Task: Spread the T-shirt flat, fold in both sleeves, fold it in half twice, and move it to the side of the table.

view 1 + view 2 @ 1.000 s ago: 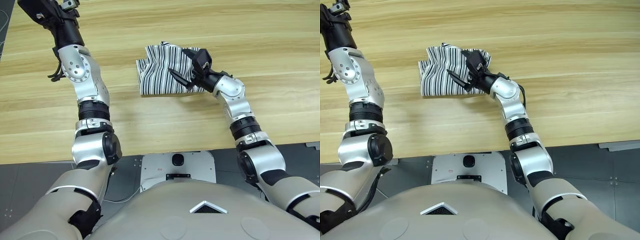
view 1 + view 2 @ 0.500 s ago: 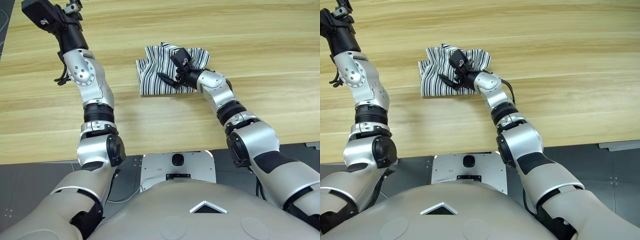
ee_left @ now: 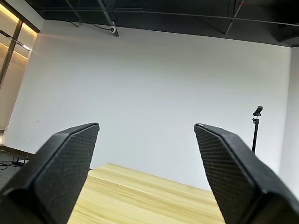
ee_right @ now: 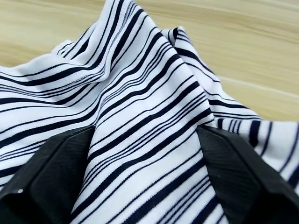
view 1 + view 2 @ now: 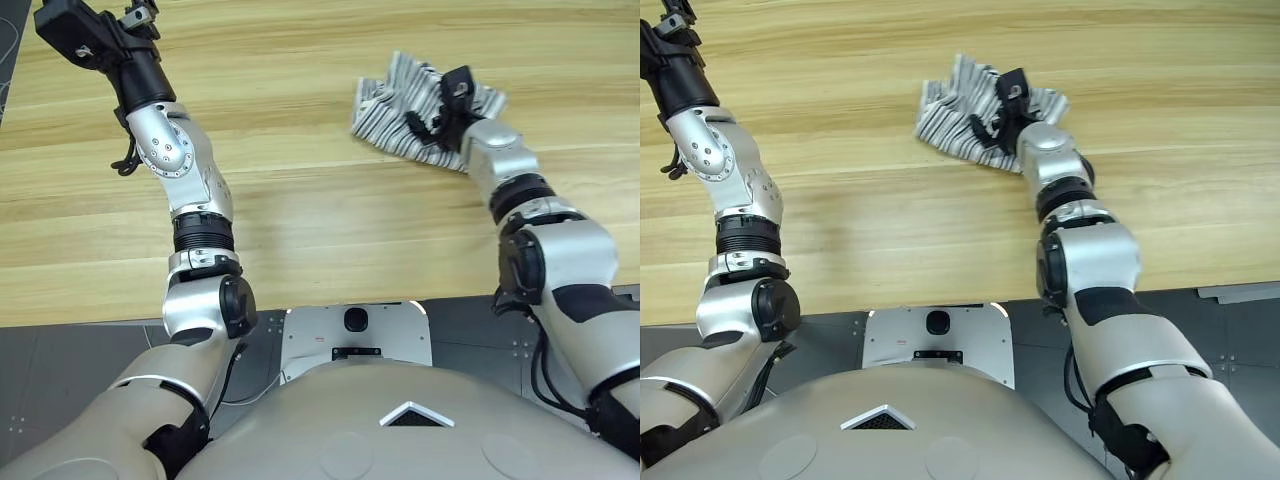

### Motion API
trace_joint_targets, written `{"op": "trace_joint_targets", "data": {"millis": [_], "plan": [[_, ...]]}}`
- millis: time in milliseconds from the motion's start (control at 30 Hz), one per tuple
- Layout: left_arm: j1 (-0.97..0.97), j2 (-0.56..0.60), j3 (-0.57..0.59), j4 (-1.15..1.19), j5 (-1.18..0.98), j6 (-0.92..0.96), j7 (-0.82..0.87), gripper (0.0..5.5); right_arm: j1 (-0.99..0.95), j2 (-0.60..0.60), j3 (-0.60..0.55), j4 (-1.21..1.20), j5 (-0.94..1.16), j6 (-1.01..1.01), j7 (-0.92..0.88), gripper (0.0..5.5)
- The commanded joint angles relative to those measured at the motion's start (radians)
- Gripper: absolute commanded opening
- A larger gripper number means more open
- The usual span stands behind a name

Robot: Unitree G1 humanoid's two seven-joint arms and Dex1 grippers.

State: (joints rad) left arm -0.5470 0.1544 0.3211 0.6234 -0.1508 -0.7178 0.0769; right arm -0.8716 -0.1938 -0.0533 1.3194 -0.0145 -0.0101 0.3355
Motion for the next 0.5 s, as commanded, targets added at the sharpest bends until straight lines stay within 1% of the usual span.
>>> {"op": "trace_joint_targets", "data": {"millis": [33,167,267,500], "plan": [[0.022,0.014,0.015,-0.051,0.0,-0.002,0.016,3.8,0.0,-0.142,-0.04,0.014,-0.01,0.022,-0.093,3.98],[0.042,0.023,0.029,-0.09,-0.006,0.008,0.018,3.8,0.045,-0.268,-0.058,0.026,-0.042,0.012,-0.205,3.98],[0.052,0.03,0.042,-0.101,-0.01,0.011,0.018,3.8,0.088,-0.345,-0.097,0.032,-0.037,0.001,-0.305,3.98],[0.062,0.036,0.056,-0.078,0.0,0.032,0.031,3.8,0.149,-0.426,-0.198,0.026,-0.011,-0.081,-0.492,3.98]]}}
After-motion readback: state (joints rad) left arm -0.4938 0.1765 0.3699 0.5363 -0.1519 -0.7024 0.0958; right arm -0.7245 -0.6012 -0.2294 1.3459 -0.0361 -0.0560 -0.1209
